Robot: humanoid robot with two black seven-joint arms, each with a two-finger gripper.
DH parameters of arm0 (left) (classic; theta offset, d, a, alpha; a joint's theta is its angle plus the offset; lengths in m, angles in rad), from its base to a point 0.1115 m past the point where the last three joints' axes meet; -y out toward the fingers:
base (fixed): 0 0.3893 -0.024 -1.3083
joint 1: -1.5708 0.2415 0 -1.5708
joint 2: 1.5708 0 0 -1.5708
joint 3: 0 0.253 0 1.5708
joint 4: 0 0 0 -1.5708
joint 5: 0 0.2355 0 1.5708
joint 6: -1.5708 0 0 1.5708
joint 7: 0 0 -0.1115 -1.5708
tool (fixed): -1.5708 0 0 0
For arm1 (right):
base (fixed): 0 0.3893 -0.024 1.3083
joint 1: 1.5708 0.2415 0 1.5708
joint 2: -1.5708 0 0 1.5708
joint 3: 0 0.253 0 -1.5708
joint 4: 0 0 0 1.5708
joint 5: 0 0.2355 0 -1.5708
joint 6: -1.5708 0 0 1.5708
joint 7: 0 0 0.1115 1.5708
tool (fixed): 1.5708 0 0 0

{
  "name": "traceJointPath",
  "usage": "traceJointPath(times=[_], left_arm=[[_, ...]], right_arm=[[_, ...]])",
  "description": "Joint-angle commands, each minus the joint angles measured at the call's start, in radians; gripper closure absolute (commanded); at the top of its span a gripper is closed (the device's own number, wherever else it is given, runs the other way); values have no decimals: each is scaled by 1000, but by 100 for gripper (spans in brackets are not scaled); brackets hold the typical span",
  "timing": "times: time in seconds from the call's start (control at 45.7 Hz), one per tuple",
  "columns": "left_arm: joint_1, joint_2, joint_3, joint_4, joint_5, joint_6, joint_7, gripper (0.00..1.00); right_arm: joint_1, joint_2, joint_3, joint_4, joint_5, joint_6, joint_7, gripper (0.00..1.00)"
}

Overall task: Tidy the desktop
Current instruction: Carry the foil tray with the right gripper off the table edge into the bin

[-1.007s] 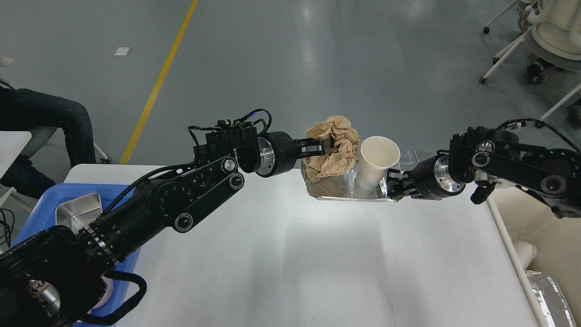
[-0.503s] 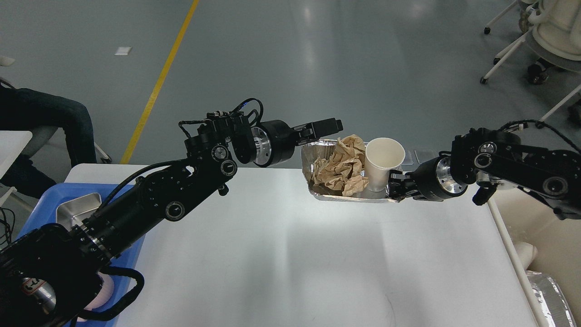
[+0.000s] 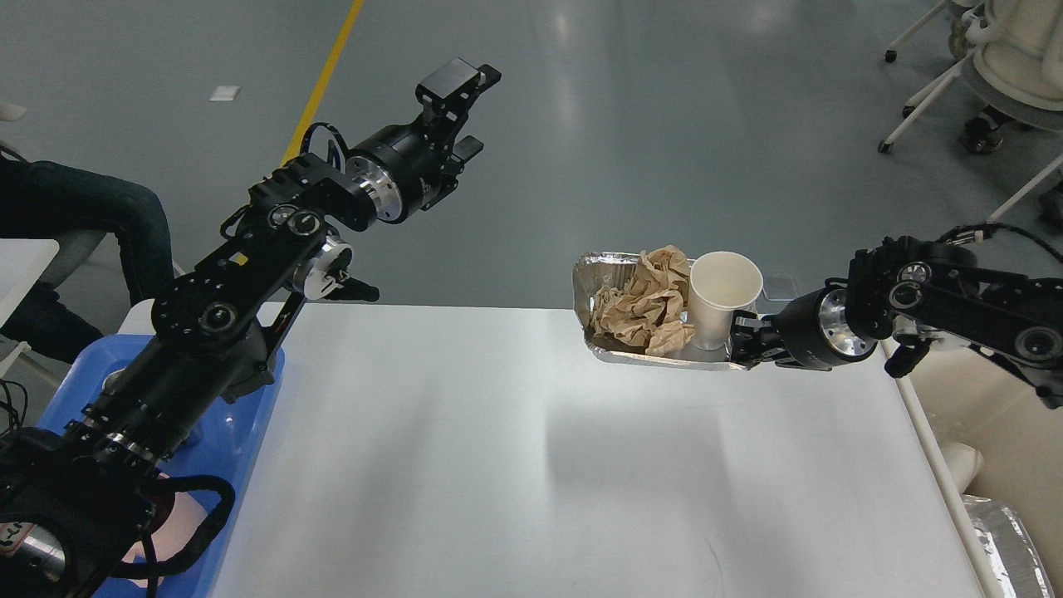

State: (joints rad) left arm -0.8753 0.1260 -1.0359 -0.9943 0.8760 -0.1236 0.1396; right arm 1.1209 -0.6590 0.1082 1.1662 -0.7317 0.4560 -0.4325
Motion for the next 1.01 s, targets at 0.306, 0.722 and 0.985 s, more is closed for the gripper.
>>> traceJointPath(times=[0.306,0.722,0.985], left_arm=[[277,21,-346,11,-586,-20,-14,3],[348,-98,-641,121,-649,-163,-18,3],[346,-117,-621,230,-647,-156,-225,3]], right_arm=[[-141,-292,113,-36,130,-5,9,100],[-288,-406,113,-348,370,10,18,100],[-369,-350,104,-545,420,-37,17,0]])
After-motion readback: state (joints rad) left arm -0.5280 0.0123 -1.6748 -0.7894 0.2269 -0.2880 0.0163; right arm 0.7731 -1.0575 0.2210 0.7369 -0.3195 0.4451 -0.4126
